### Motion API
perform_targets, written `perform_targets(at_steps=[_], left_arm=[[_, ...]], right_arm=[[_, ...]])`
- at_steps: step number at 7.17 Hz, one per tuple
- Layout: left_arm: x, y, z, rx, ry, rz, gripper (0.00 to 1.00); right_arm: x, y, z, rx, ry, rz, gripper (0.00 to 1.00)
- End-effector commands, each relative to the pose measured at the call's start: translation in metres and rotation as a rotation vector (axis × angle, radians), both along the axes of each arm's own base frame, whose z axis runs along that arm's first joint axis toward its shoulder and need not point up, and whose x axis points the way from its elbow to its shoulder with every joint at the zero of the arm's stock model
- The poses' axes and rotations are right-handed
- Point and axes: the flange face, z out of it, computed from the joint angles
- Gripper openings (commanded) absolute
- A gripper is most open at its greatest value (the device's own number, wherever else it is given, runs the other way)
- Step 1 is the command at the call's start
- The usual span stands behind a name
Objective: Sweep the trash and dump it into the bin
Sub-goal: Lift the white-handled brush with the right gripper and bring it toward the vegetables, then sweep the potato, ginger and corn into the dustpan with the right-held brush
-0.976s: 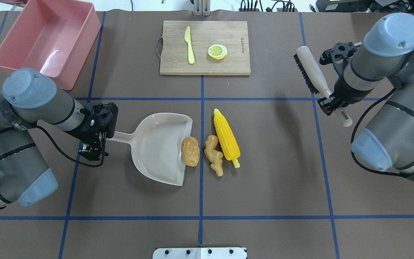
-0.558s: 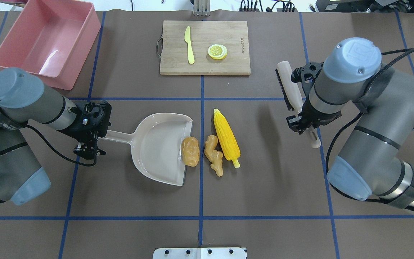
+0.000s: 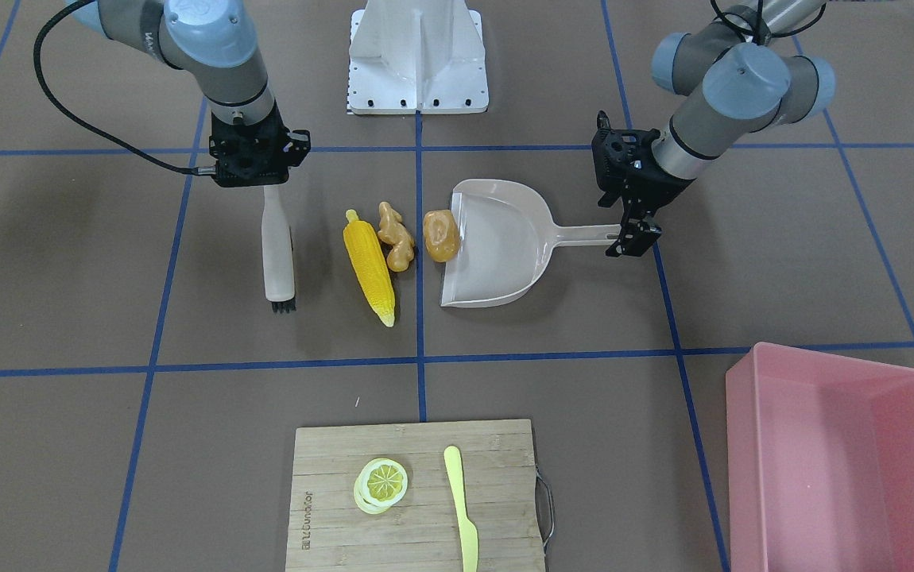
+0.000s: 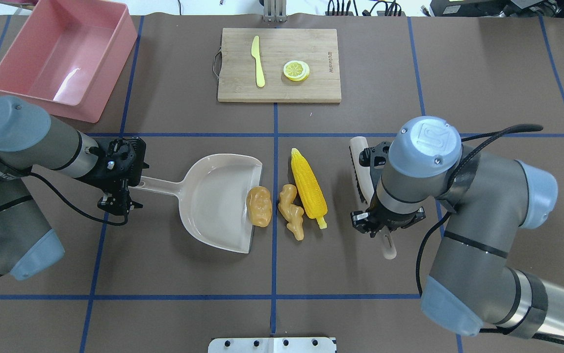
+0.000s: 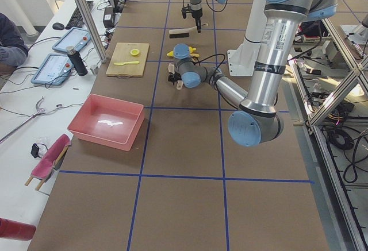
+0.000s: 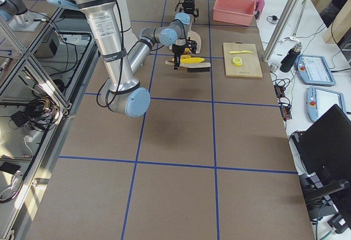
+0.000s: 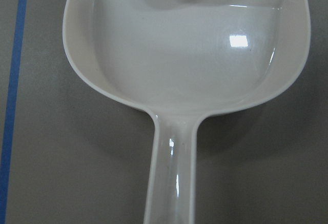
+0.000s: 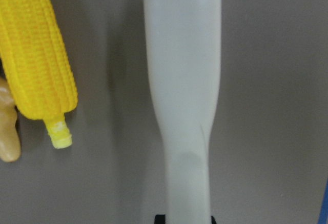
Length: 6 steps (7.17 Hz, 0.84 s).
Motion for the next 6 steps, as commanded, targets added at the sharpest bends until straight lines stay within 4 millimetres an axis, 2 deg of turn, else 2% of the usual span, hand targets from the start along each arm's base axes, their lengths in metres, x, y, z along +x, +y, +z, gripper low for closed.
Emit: perform_targets(at_steps=[1, 3, 5, 6], left_arm=[[0.001, -0.001, 0.0, -0.016, 0.007, -0.018, 0.94], [0.007, -0.004, 0.005, -0.023, 0.0, -0.017, 0.94], [0.005, -0.003, 0.01, -0.024, -0.004, -0.018, 0.94], [0.004, -0.003, 0.009, -0.011, 0.009, -0.022, 0.94]], right_arm=[[-0.031, 0.036, -0.004, -0.027, 0.01, -0.029, 0.0], [-0.042, 0.037, -0.009, -0.031, 0.009, -0.028, 0.0], [-0.075, 0.019, -0.011, -0.01, -0.005, 0.005, 0.0], [-0.083, 0.015, -0.017, 0.0, -0.022, 0.024, 0.0]])
